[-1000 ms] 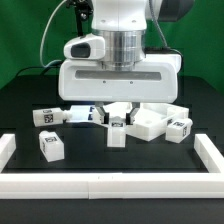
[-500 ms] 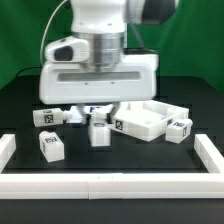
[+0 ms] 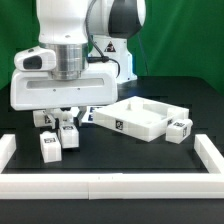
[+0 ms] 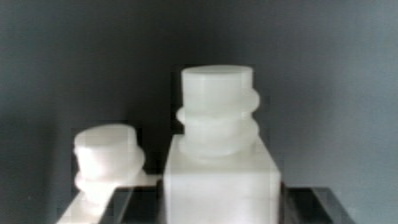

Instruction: Assemble one leg

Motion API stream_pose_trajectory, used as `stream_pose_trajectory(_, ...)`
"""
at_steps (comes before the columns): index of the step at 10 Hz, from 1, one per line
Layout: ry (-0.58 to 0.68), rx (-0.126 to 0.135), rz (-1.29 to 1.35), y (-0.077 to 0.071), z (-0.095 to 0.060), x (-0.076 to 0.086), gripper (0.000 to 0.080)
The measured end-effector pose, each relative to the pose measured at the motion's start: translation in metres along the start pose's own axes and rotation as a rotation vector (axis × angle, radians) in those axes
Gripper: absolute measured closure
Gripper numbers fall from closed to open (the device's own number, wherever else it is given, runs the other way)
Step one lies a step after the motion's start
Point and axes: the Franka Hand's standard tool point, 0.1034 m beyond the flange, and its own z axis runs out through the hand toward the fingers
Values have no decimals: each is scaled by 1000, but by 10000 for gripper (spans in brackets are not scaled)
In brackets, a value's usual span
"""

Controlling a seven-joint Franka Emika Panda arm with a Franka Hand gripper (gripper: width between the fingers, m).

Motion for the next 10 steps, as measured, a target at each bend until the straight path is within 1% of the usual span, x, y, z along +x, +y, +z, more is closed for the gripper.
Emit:
stream_pose_trajectory(3, -2, 1, 0, 0, 1, -1, 515)
stream_pose_trajectory(4, 3, -3, -4, -1, 1, -3, 515)
stream_pose_trajectory(5, 23, -20, -17, -4, 1, -16, 515)
stream_pose_trajectory(6, 26, -27, -34, -6, 3, -33, 515)
stream_pose_trajectory(7, 11, -23, -29, -5, 8, -46, 515)
stream_pose_trajectory(8, 21, -33, -28, -6, 10, -50, 515)
stream_pose_trajectory(10, 44, -48, -19, -16, 9, -47, 515)
